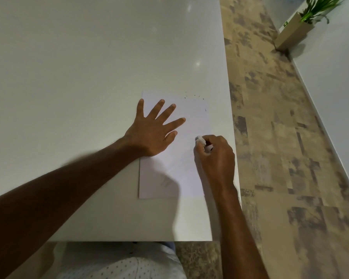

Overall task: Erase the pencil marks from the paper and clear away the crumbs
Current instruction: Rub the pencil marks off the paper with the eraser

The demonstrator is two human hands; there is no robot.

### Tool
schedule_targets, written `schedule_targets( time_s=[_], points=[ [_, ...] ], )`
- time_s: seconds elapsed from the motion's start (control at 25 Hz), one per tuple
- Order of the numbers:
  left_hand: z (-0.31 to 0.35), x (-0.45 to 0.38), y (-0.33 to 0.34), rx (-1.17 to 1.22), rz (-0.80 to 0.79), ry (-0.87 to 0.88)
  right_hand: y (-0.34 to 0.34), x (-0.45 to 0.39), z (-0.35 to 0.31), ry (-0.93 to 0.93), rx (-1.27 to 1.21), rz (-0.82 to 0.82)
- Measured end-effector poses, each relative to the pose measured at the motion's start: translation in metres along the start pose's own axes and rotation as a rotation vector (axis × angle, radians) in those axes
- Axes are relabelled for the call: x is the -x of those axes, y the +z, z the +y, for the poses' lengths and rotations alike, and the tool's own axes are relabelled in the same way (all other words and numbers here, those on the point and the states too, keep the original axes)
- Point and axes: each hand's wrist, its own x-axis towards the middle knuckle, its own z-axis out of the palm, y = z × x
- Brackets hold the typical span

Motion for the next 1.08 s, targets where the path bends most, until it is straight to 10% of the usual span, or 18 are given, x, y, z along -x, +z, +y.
schedule_targets(
  time_s=[0.24,0.44,0.6,0.8,1.0,1.08],
  points=[
    [0.0,0.001,0.004,-0.005,0.018,0.006,0.014,0.076,-0.022,-0.323,0.027,-0.325],
    [-0.001,-0.001,0.004,-0.011,0.001,-0.001,0.0,0.01,-0.002,0.024,0.014,0.016],
    [0.0,0.0,0.003,-0.012,0.013,0.005,0.017,0.081,-0.025,-0.33,0.06,-0.291],
    [0.0,-0.002,0.004,-0.011,0.006,-0.003,0.007,0.01,-0.005,-0.043,-0.001,0.003],
    [0.0,-0.001,0.003,-0.003,0.001,0.002,0.019,0.081,-0.025,-0.364,0.003,-0.323],
    [-0.001,-0.001,0.003,0.001,-0.006,0.007,0.014,0.039,-0.008,-0.24,0.007,-0.201]
  ],
)
